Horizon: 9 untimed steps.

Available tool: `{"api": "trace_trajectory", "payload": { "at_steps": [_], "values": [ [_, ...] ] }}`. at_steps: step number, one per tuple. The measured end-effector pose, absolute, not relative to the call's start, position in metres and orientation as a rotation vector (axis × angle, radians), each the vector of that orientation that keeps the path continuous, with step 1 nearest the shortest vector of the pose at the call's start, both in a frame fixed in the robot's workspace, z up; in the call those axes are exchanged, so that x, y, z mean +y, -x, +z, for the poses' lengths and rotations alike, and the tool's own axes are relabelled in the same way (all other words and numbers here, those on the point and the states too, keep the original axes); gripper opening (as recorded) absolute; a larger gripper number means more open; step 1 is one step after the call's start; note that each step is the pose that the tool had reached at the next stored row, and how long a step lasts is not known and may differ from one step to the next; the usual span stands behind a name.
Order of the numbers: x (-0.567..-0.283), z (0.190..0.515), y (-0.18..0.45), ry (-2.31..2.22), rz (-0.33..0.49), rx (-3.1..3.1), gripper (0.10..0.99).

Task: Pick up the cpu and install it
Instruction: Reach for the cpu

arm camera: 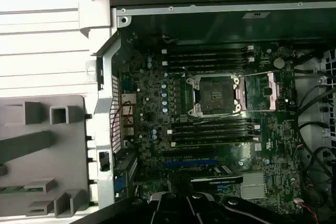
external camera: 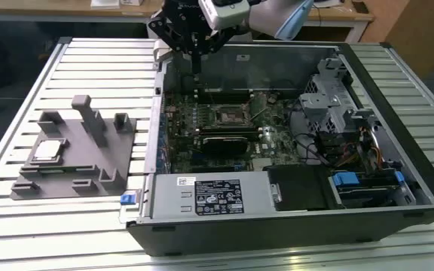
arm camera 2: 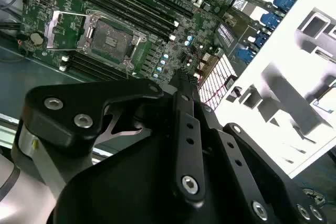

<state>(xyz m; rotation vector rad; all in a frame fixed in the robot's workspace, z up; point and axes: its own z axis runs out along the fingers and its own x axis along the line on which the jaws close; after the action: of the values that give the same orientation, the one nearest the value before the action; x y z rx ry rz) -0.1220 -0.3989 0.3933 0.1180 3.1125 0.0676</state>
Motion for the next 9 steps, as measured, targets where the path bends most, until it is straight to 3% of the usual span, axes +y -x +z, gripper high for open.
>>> {"api": "trace_trajectory", "payload": {
  "at_steps": [9],
  "values": [
    [-0.3989,0.3933,0.1234,-0.118,0.068,3.112,0.106]
  ]
}}
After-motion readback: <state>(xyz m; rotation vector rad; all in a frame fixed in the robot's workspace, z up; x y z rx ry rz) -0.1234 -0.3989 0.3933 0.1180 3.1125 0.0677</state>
